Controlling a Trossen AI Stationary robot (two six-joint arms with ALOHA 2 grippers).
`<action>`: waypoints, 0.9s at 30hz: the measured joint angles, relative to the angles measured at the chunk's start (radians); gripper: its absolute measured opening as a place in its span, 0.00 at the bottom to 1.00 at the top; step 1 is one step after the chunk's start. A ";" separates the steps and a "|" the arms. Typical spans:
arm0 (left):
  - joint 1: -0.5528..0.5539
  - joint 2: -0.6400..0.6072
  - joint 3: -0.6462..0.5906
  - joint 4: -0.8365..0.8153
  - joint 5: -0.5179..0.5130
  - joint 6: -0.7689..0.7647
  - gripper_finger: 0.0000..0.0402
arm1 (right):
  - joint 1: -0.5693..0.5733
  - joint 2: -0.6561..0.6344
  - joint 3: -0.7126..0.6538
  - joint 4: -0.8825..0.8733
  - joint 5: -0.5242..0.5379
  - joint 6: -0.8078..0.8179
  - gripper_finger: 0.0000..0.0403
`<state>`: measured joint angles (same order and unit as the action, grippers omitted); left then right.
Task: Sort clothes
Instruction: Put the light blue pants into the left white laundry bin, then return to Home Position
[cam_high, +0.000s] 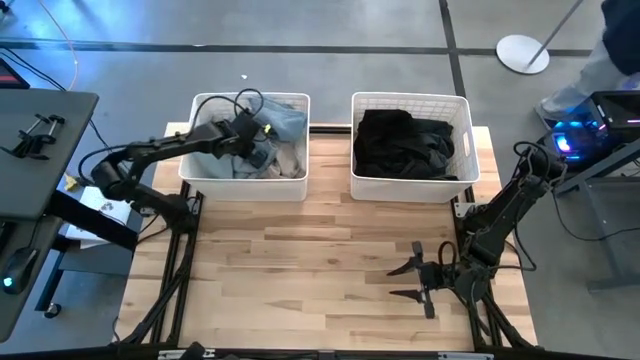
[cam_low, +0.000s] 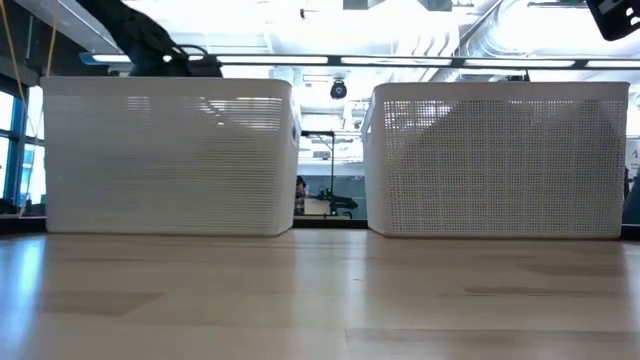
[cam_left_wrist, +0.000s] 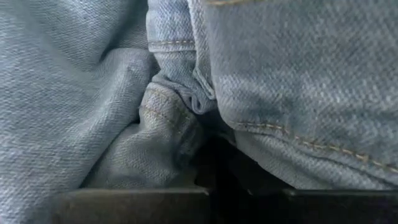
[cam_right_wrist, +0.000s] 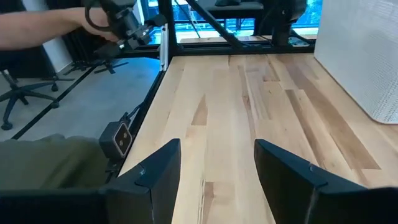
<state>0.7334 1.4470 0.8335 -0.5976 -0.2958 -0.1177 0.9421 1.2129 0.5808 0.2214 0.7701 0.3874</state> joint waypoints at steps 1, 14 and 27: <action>0.001 0.010 0.001 0.007 0.000 0.000 0.00 | 0.000 0.000 0.000 0.000 0.008 0.000 0.48; -0.044 -0.248 0.318 -0.233 0.155 0.067 0.01 | -0.001 -0.201 0.000 -0.071 0.041 0.030 0.48; -0.201 -0.619 0.276 -0.024 0.386 0.103 0.00 | -0.038 -0.585 0.000 -0.288 -0.069 -0.137 0.04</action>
<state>0.5325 0.8281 1.1098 -0.6220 0.0906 -0.0142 0.9040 0.6282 0.5808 -0.0661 0.7009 0.2503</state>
